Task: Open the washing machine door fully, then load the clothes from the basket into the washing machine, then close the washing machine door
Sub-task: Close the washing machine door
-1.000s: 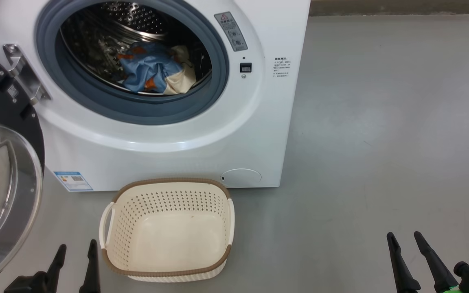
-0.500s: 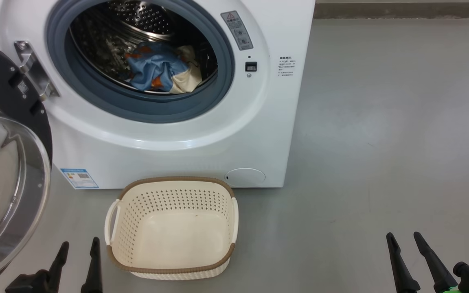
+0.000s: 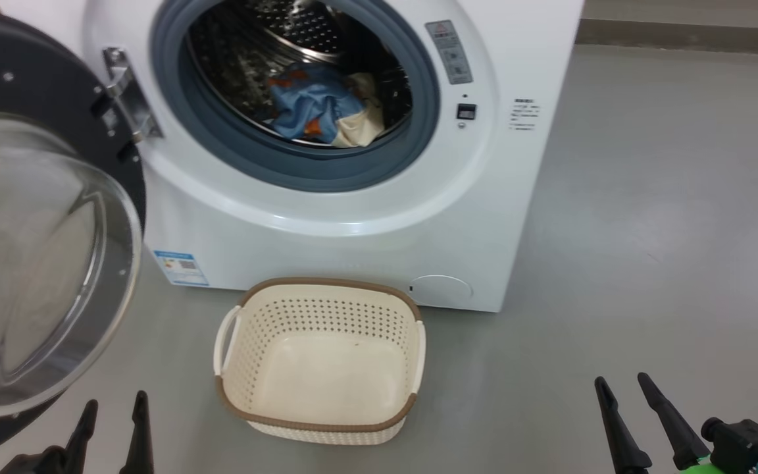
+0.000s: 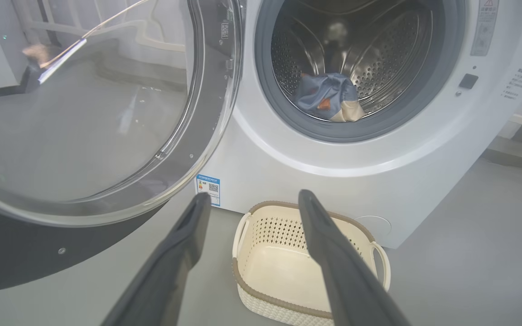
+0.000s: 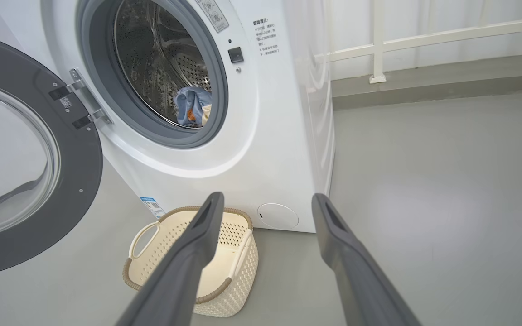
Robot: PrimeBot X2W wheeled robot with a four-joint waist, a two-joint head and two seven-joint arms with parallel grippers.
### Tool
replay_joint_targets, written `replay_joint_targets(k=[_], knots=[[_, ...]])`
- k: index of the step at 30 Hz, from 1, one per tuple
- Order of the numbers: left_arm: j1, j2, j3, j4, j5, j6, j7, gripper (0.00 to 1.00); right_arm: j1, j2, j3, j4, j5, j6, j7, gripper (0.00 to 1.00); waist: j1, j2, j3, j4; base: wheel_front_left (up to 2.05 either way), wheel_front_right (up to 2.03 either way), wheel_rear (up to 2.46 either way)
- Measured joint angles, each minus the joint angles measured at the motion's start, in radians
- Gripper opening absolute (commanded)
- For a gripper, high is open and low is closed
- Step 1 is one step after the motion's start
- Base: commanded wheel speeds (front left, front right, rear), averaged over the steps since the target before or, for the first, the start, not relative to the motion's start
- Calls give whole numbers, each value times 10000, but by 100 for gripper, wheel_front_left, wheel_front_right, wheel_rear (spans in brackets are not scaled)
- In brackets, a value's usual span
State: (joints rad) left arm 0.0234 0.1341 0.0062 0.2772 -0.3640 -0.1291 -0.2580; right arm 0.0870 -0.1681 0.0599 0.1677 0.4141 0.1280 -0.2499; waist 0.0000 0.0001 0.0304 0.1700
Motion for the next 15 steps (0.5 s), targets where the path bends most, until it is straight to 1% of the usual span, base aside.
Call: replay_joint_targets(k=[11,15], knots=[[189,-280,523,-6,102,0,0,100,-568,-31,623,261,27,0,0,100,0,0,-59,1337,0,0,0],[232,-351,652,-23,192,0,0,100,-652,-19,775,389,31,0,0,100,0,0,-106,2023,0,0,0]])
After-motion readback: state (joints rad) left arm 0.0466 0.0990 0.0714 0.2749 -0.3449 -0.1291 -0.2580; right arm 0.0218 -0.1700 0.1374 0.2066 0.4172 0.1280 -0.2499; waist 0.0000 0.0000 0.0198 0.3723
